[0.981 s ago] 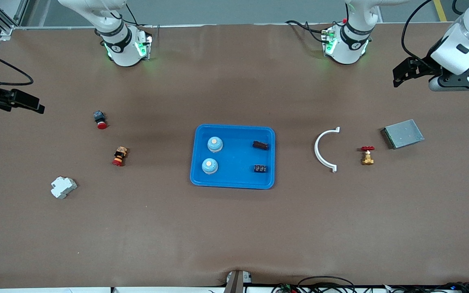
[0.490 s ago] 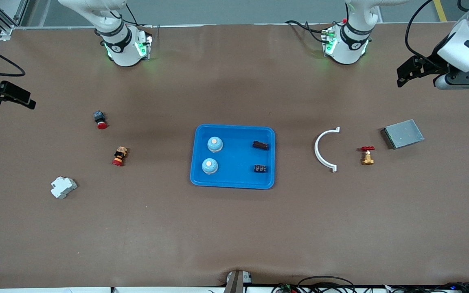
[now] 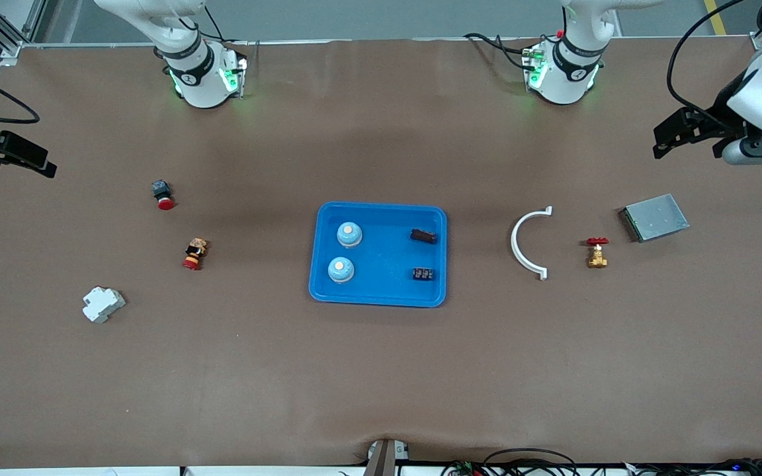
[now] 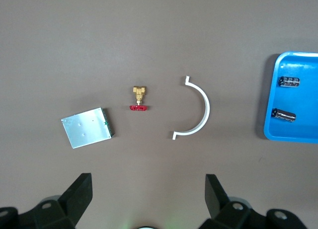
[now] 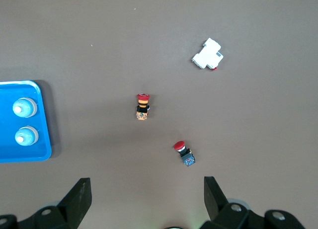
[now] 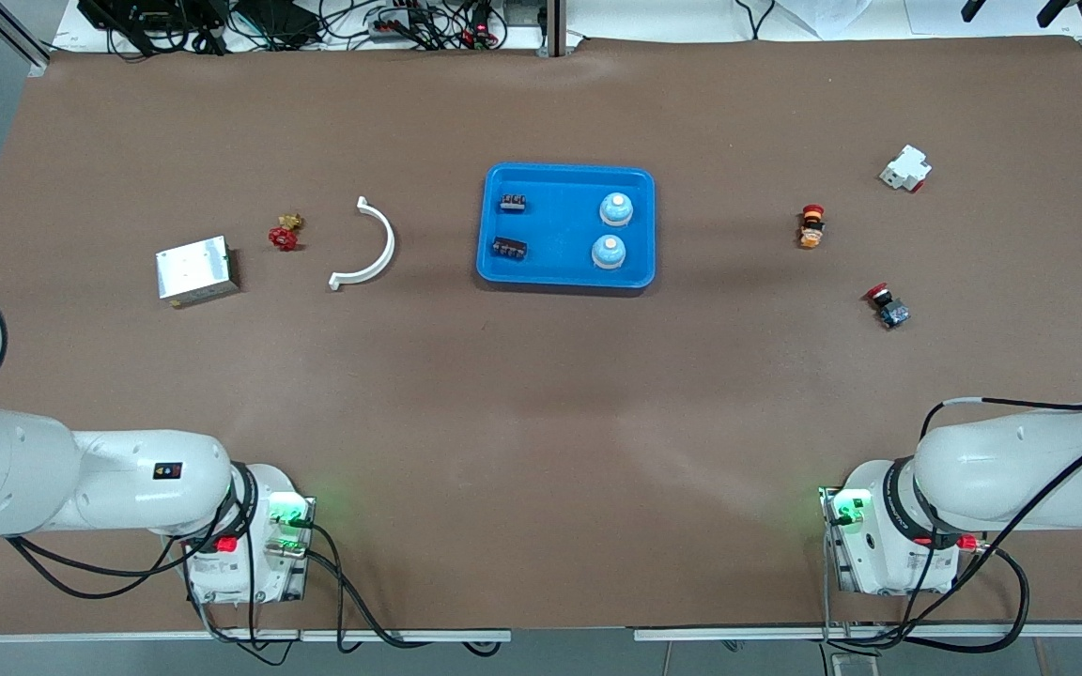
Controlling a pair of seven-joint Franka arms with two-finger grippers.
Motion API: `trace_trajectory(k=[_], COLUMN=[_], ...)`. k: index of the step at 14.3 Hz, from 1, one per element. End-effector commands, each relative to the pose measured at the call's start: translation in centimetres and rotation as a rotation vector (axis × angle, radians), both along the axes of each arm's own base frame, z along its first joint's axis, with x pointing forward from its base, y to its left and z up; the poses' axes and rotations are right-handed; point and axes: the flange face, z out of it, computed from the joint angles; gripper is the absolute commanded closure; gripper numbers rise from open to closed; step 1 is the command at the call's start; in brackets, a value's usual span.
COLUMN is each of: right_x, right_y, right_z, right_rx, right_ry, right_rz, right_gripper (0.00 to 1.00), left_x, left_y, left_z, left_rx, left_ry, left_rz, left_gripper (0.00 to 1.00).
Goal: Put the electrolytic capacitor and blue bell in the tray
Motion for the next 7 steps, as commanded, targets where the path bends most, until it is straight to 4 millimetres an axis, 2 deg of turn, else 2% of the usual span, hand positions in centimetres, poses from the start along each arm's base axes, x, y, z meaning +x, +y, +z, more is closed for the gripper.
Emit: trace_trajectory(k=[1, 7], right_x=[-0.52, -0.48], right_y=[-0.92, -1.09], right_z=[0.81, 0.93], right_rx=[-0.012, 0.002], right_ry=[-0.008, -0.015], right_rz=[-0.023, -0.029], right_gripper=[0.00, 0.00], left_x=[0.56, 0.40], left_y=[0.04, 0.05], left_z=[0.76, 0.94], left_rx=[0.010, 0.011], left_ry=[-0.008, -0.007], left_rz=[-0.007, 0.006], left_gripper=[0.00, 0.00])
